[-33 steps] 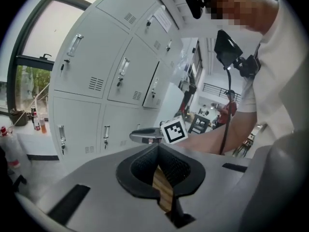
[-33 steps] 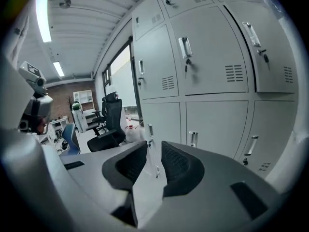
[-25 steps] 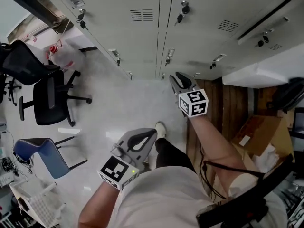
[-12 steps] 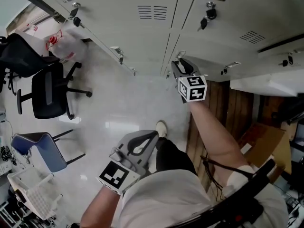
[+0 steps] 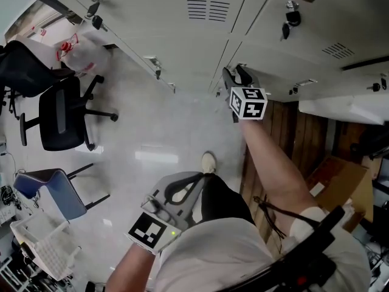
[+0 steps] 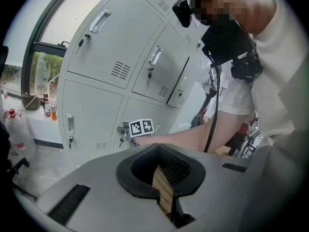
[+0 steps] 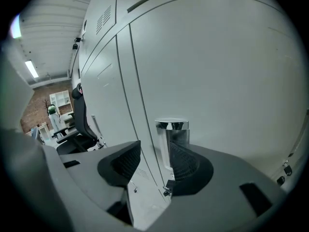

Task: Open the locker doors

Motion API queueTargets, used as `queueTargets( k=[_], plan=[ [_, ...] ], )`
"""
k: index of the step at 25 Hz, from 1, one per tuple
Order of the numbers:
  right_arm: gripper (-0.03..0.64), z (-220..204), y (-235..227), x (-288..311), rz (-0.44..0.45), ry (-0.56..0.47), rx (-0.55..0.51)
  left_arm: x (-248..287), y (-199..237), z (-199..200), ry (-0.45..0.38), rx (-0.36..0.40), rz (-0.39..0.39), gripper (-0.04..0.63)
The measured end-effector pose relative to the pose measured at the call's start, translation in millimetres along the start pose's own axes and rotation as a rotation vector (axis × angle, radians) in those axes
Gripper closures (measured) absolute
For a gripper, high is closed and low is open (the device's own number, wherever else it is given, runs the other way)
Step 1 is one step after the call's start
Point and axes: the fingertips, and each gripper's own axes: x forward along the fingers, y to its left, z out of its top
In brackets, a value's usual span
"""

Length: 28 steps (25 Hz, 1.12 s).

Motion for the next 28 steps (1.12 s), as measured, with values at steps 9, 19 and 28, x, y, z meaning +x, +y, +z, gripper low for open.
queueTargets(
  k=[9,19,28],
  plan=[
    [0.463,1.5,0.7,3.9,-0.019,-0.021,0.026,-7.5,3.2,-11.5,0.013,-0.023,-0.007,0.584],
    [0.503,-16.1,5.9,-25.3,-0.115,-0.006,0.040,-14.3,-3.9,-17.6,0.010,-0.013,-0.025,0.584],
    [0.514,-37.5,15.1,-61.1,-0.133,0.006,-0.006,-20.6,-22.4,-33.6,0.035,0.007,-0.074,0.584]
  ],
)
